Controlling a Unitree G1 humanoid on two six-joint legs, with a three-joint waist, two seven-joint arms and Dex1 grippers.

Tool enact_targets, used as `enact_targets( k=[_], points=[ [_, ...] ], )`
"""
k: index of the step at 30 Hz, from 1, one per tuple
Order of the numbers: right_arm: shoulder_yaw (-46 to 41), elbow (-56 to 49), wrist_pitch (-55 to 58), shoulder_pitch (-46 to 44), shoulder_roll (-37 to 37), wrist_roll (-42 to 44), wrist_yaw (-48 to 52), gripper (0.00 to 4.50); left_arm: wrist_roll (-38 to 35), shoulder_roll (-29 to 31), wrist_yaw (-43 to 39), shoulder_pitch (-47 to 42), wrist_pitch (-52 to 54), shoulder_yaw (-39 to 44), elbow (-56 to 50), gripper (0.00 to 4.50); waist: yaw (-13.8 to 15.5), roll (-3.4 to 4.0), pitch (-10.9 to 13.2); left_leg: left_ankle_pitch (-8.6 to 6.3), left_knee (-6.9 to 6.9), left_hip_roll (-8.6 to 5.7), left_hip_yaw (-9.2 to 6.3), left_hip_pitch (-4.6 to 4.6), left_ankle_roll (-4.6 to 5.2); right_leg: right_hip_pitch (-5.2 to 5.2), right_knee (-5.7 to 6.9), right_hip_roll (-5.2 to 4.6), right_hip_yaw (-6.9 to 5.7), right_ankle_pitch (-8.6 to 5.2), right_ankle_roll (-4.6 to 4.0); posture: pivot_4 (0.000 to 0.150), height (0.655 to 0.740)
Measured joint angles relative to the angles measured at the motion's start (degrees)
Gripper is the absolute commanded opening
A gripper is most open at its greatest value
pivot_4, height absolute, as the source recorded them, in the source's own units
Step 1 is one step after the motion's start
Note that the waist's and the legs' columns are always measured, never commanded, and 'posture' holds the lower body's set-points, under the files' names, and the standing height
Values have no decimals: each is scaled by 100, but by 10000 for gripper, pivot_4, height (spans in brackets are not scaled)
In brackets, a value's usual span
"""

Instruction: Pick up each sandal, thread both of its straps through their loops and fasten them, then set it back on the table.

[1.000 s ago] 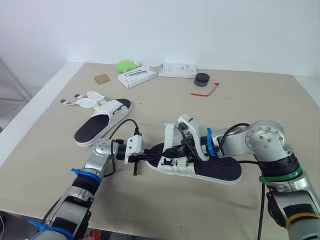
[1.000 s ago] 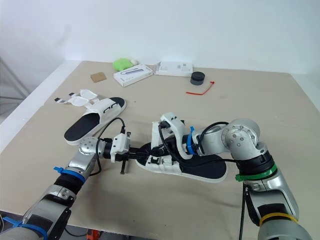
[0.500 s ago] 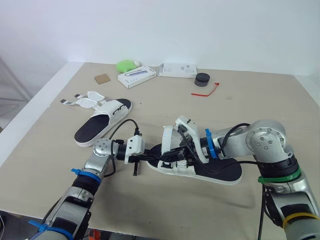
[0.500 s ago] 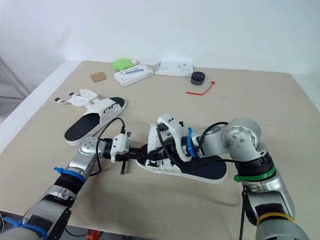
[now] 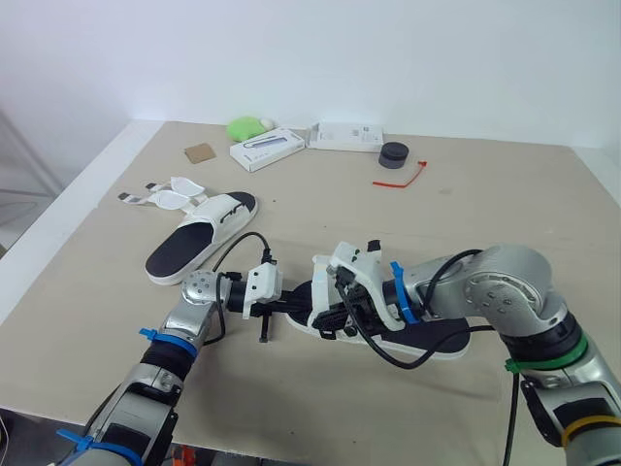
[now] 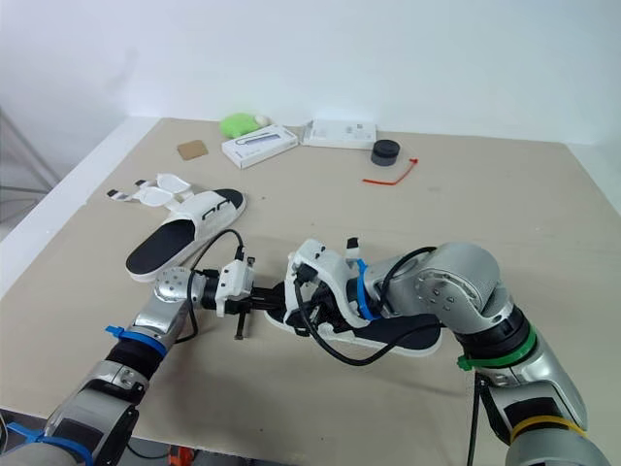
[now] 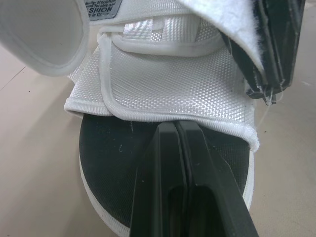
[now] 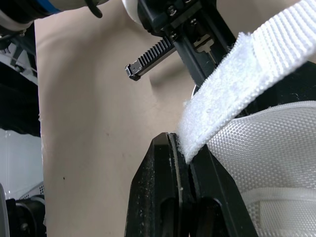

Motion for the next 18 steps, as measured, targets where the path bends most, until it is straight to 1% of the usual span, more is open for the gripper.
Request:
enact_targets(
  k=[2,3,5,6,8,9,10,12,17,18],
  points=[
    [34,28,2,-33,-7,-80,129,135,0,-2,0,15,0,-1,-23,0,2,0,0,-3,0,-1,-2,0,-4,3,-6,-1,-3,-1,1,1500,7400],
    [26,92,2,-45,-5,-121,209,3503,0,-4,0,17,0,-3,-27,0,3,-1,-1,-3,0,-1,-3,0,-5,6,-10,-2,-4,-1,1,1500,7400],
    [-68,279,13,-50,45,-160,308,8358,0,-4,0,20,0,-4,-28,0,3,-3,-2,-4,0,-1,-4,0,-5,8,-14,-2,-6,0,0,1500,7400],
    [-125,376,53,-49,85,-169,342,12373,0,-3,2,20,0,-4,-28,0,3,-3,-1,-4,0,-1,-5,0,-5,8,-14,-2,-7,1,-1,1500,7400],
    [-247,516,178,-52,161,-143,455,19018,0,-1,7,19,1,-4,-28,0,3,-2,-1,-4,0,0,-8,1,-5,8,-14,0,-10,1,-2,1500,7400],
    [-405,690,393,-129,281,-38,562,22723,0,3,7,14,1,-4,-27,0,2,-2,-1,-4,0,1,-9,1,-5,10,-13,1,-11,3,-4,1500,7400],
    [-441,758,477,-180,296,0,590,22723,0,2,13,14,1,-4,-27,0,2,-1,0,-3,0,0,-9,0,-5,13,-13,1,-11,4,-5,1500,7400],
    [-788,1209,792,-359,509,114,655,22723,1,13,18,4,1,-3,-18,0,-1,-3,2,-3,0,2,-10,1,-5,13,-13,3,-12,7,-7,1500,7400],
    [-1159,1682,969,-626,662,102,624,22723,0,15,11,2,1,-4,-16,0,-1,1,4,-3,0,2,-12,1,-6,10,-12,5,-12,8,-8,1500,7400],
    [-1348,1994,988,-758,803,113,558,22723,0,12,0,-1,1,-4,-16,0,0,1,4,-3,0,2,-13,0,-6,12,-12,5,-13,8,-9,1500,7400]
  ],
)
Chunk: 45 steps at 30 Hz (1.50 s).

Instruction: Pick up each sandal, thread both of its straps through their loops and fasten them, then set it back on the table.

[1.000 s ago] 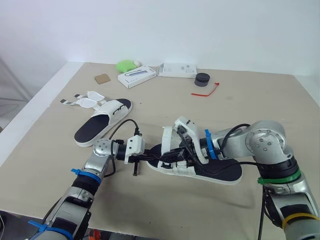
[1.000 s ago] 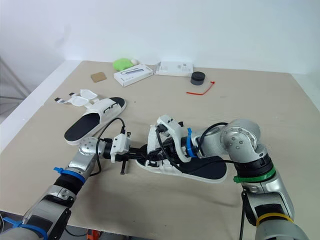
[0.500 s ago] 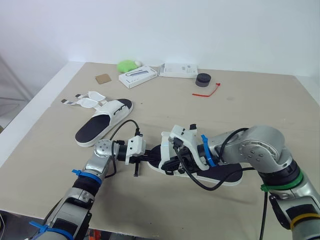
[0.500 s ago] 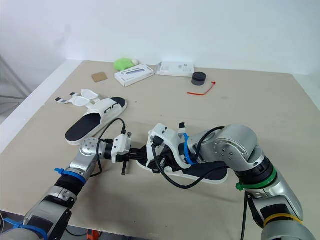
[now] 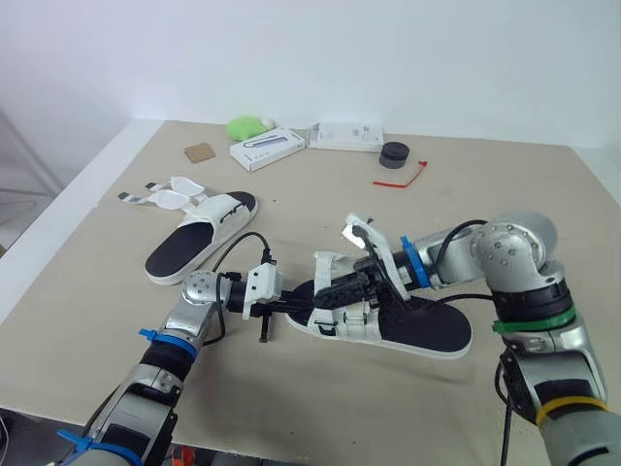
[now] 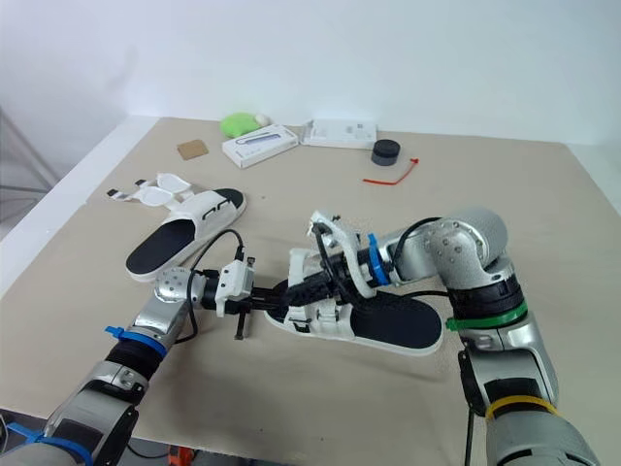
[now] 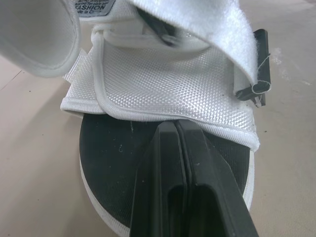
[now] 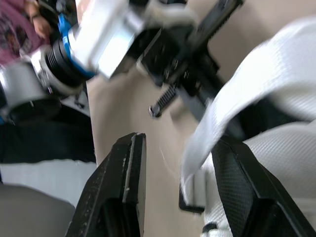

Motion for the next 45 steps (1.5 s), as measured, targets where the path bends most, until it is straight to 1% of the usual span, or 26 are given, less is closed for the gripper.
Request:
enact_targets(
  k=[5,6,7,8,9,10,12,13,17,21,24,25,27,31,35,36,37,38,41,42,43,44,45],
  points=[
    [-34,146,11,-8,53,33,-113,22723,0,-1,1,-1,0,0,2,0,0,1,1,0,0,0,0,0,0,1,1,0,0,0,0,1500,7400],
    [-34,159,13,-8,58,33,-126,20331,0,-1,1,-1,0,0,3,0,0,1,1,0,0,0,0,0,0,0,1,0,0,0,0,1500,7400],
    [-35,169,15,-8,64,33,-137,20331,0,-1,1,-1,0,0,4,0,0,1,1,0,0,0,0,0,0,0,1,0,0,0,0,1500,7400],
    [-46,220,19,-8,98,28,-196,18582,0,-2,3,-2,0,0,5,0,0,1,1,0,0,0,0,0,0,0,1,0,0,0,0,1500,7400],
    [-83,291,24,-8,185,-21,-301,13689,0,-1,4,-1,0,0,5,0,-1,1,0,0,0,0,0,0,0,1,1,-1,0,0,0,1500,7400],
    [-193,383,25,-8,286,-118,-448,6664,0,-2,5,-1,0,0,4,0,-1,2,1,0,0,0,0,-1,0,1,2,0,0,0,0,1500,7400],
    [-199,388,25,-8,285,-143,-475,4357,0,-1,6,-1,0,0,4,0,-1,2,1,0,0,0,0,0,0,1,2,0,1,0,0,1500,7400],
    [-199,387,25,-8,285,-160,-498,1105,0,-1,6,-1,0,0,4,0,-1,2,0,0,0,0,0,0,0,1,2,0,1,0,0,1500,7400],
    [-174,311,24,-8,278,-271,-533,1105,0,-2,18,0,0,0,5,0,-1,3,0,0,1,0,0,0,0,1,5,0,1,0,0,1500,7400],
    [117,8,10,23,108,-309,-463,1105,0,-5,17,2,-1,0,5,0,-1,3,0,0,1,-1,0,0,0,-1,5,-1,0,0,1,1500,7400],
    [334,-331,-13,102,-20,-311,-335,1105,0,-5,18,1,-1,0,6,0,0,3,0,0,1,-1,-1,0,0,0,5,-1,0,-1,2,1500,7400],
    [591,-809,-77,252,-199,-357,-226,1105,0,-10,5,5,-2,0,6,0,3,2,0,0,1,-1,-4,-1,0,-1,5,-2,-2,-3,3,1500,7400],
    [720,-972,-132,324,-266,-402,-203,1105,0,-10,3,2,-3,0,6,0,2,2,0,0,1,-2,-3,-1,0,0,4,-2,-2,-3,3,1500,7400],
    [1191,-1554,-596,444,-561,-824,-98,1105,0,-9,2,2,-3,0,7,0,2,2,0,0,1,-2,-3,0,0,-2,4,-2,-3,-6,8,1500,7400],
    [1555,-1751,-1027,492,-708,-1240,41,1105,0,-7,5,1,-3,0,27,0,0,-3,-4,0,1,-2,-3,6,0,0,4,-2,-3,-6,8,1500,7400],
    [1617,-1787,-1123,507,-739,-1316,69,5690,0,-5,5,1,-3,0,30,0,-1,-4,-4,0,1,-1,-3,8,0,1,4,-2,-3,-6,8,1500,7400],
    [1635,-1811,-1260,564,-730,-1435,141,11326,0,0,6,1,-3,0,35,0,-4,-6,-6,0,0,0,-3,13,-1,4,4,-1,-3,-7,7,1500,7400],
    [1635,-1811,-1268,568,-728,-1442,143,12707,0,0,6,1,-3,0,35,0,-4,-6,-6,0,0,0,-3,13,-1,4,4,-1,-3,-7,7,1500,7400],
    [1456,-1782,-1109,598,-617,-1290,358,23706,0,4,0,1,-3,0,35,0,-5,-5,-6,0,0,0,-3,13,0,5,4,-1,-3,-7,7,1500,7400],
    [1442,-1775,-1082,598,-604,-1270,374,24678,0,4,-1,1,-3,0,35,0,-5,-5,-6,0,0,0,-3,13,0,5,4,-1,-3,-7,7,1500,7400],
    [1371,-1719,-898,597,-500,-1107,505,31187,0,4,0,-2,-4,0,35,0,-4,-5,-5,0,0,0,-4,12,0,5,4,0,-4,-6,5,1500,7400],
    [1022,-1412,-516,553,-325,-860,612,31187,0,5,2,-13,-3,0,39,0,-4,-4,-4,0,0,0,-4,11,-1,4,4,0,-3,-3,1,1500,7400],
    [1017,-1408,-511,552,-324,-857,616,31187,0,5,2,-13,-3,-1,39,0,-4,-5,-4,0,1,0,-4,11,-1,4,4,0,-3,-3,1,1500,7400]
  ],
)
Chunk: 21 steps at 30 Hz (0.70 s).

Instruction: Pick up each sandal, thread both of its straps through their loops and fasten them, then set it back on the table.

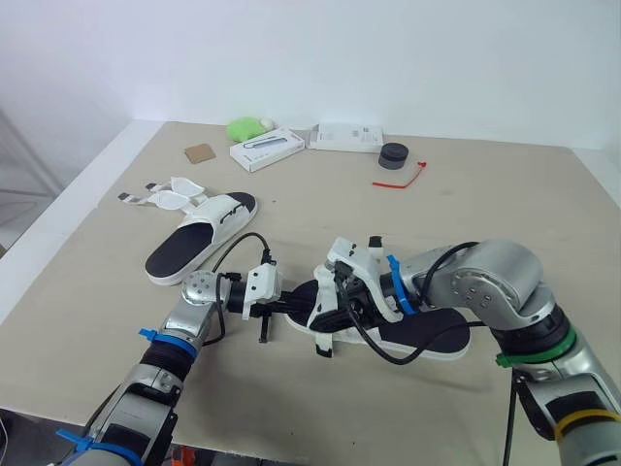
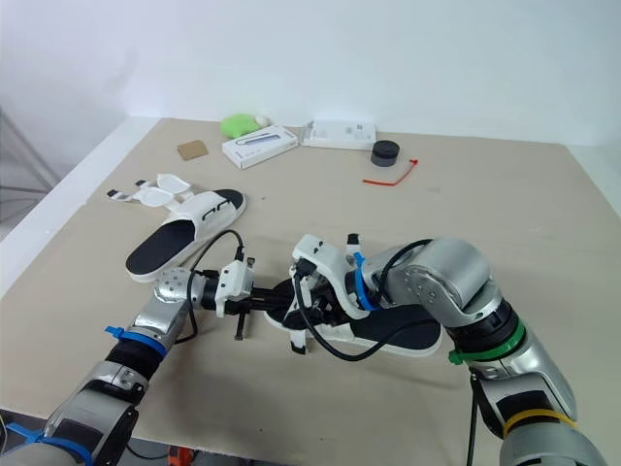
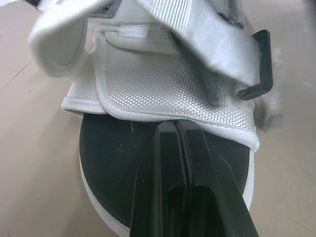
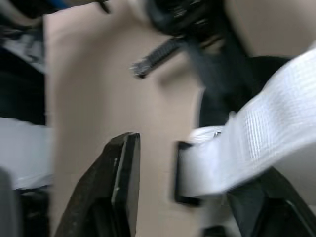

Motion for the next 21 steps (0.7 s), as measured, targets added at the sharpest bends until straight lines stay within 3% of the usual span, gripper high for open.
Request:
enact_targets(
  k=[3,5,13,17,21],
  points=[
    [-1118,727,456,-205,173,784,231,31187,-1,-7,-6,-15,-2,-1,-1,0,10,6,9,0,0,-1,0,-10,0,8,2,0,0,8,-11,1500,7400],
    [-1651,792,518,-333,-102,1231,273,31187,-1,-17,-36,-26,-2,-9,-1,0,19,6,9,0,0,-1,-1,-12,0,7,2,0,-2,10,-16,1500,7400],
    [-1893,-603,539,587,-1074,2659,202,31187,-3,-22,-45,-96,-11,-10,122,0,13,11,8,-3,12,1,-2,-15,6,-3,2,2,-4,-3,2,1500,7400],
    [-1876,-689,508,663,-928,2724,-176,31187,-3,-26,-45,-130,-22,-10,196,0,3,8,8,-3,19,2,0,-10,5,-4,2,2,-3,2,3,1500,7400],
    [-1654,-23,479,414,-421,2131,-883,31187,0,-50,-44,-159,-33,-14,234,0,6,11,8,1,19,2,0,-8,0,-3,2,2,-3,7,4,1500,7400]
  ],
)
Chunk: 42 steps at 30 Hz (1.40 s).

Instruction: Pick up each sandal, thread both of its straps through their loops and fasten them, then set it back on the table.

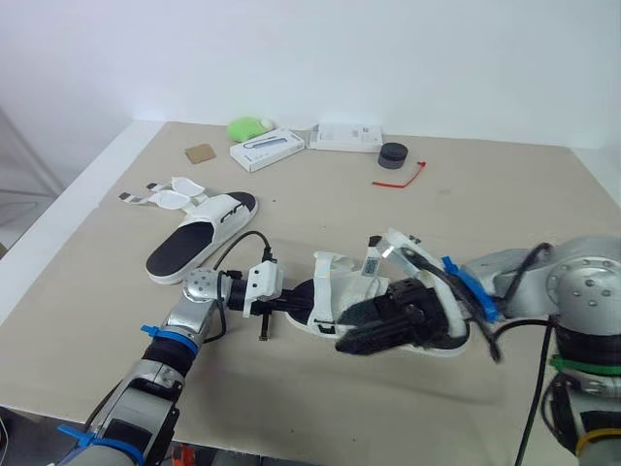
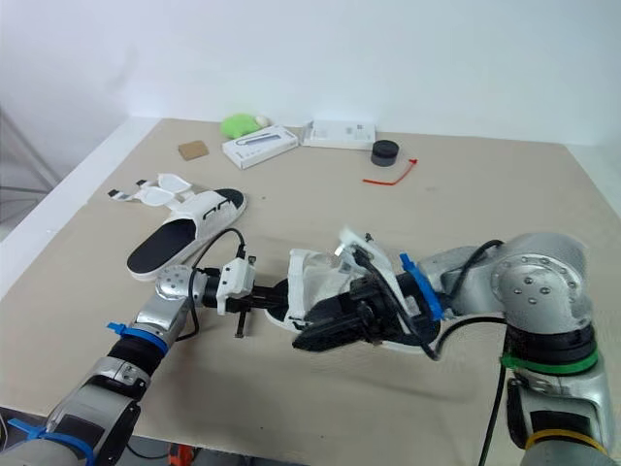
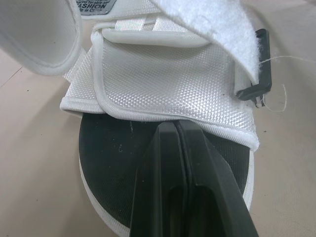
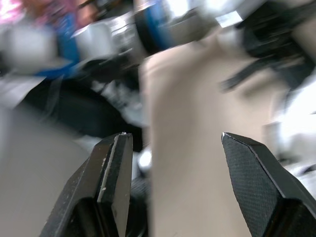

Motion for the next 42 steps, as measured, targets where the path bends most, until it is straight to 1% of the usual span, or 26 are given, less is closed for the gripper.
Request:
enact_targets(
  k=[4,14,15,16,17,18,21,22,28,31,37,40,42],
  points=[
    [12,807,47,-523,156,-328,-249,31187,-1,-11,-28,-3,-8,-4,-1,0,13,1,0,0,-2,-3,-2,-5,-1,0,0,-2,0,0,1,1500,7400],
    [154,1392,59,-995,547,-352,-370,31187,-2,-2,2,20,-11,-3,-13,0,8,4,-2,1,-2,-2,-2,-4,0,0,0,-1,0,2,0,1500,7400],
    [196,1468,59,-1033,601,-416,-401,27251,-2,-3,6,21,-11,-2,-13,0,8,6,-3,1,-2,-2,-2,-4,0,0,0,-1,0,2,0,1500,7400],
    [227,1522,59,-1058,651,-465,-435,25707,-2,-3,9,22,-11,-2,-13,0,8,6,-3,1,-2,-1,-2,-4,1,-1,0,0,0,3,0,1500,7400],
    [235,1560,60,-1072,710,-522,-478,22701,-2,-4,13,25,-11,-2,-17,0,9,6,-3,1,-2,-1,-3,-4,0,-1,0,0,0,3,0,1500,7400],
    [235,1621,60,-1093,752,-564,-513,18316,-2,-5,13,26,-11,-2,-21,0,9,6,-3,1,-2,-2,-2,-4,0,0,0,0,0,3,0,1500,7400],
    [246,1681,59,-1107,804,-721,-609,1688,-2,-4,14,40,-11,-2,-40,0,9,6,-3,1,-2,-2,-2,-5,1,0,0,-1,0,2,0,1500,7400],
    [262,1680,59,-1106,803,-748,-616,700,-2,-2,14,42,-11,-2,-44,0,9,7,-3,1,-2,-2,-2,-5,1,0,0,-1,0,2,0,1500,7400],
    [471,1588,57,-1105,742,-775,-591,700,-2,-2,31,50,-11,-2,-50,0,9,7,-3,1,-2,-2,-2,-4,0,0,0,0,0,2,0,1500,7400],
    [649,1435,56,-1087,581,-848,-558,700,-2,-5,35,51,-11,-2,-50,0,9,7,-3,1,-2,-2,-2,-4,1,0,0,-1,1,2,1,1500,7400],
    [1099,694,3,-878,231,-1048,-250,700,-3,-16,43,58,-14,-2,-51,0,12,7,-3,1,-2,-3,-3,-5,0,0,0,-3,0,0,4,1500,7400],
    [1521,53,-231,-746,-62,-1293,56,700,-3,-22,50,60,-16,-2,-51,0,13,5,-3,1,-2,-4,-3,-6,0,-1,-1,-4,0,-2,7,1500,7400],
    [1768,-141,-462,-670,-181,-1518,200,700,-3,-25,63,63,-17,-2,-51,0,13,4,-2,1,-2,-5,-3,-6,0,-2,-2,-5,-1,-2,8,1500,7400]
  ],
)
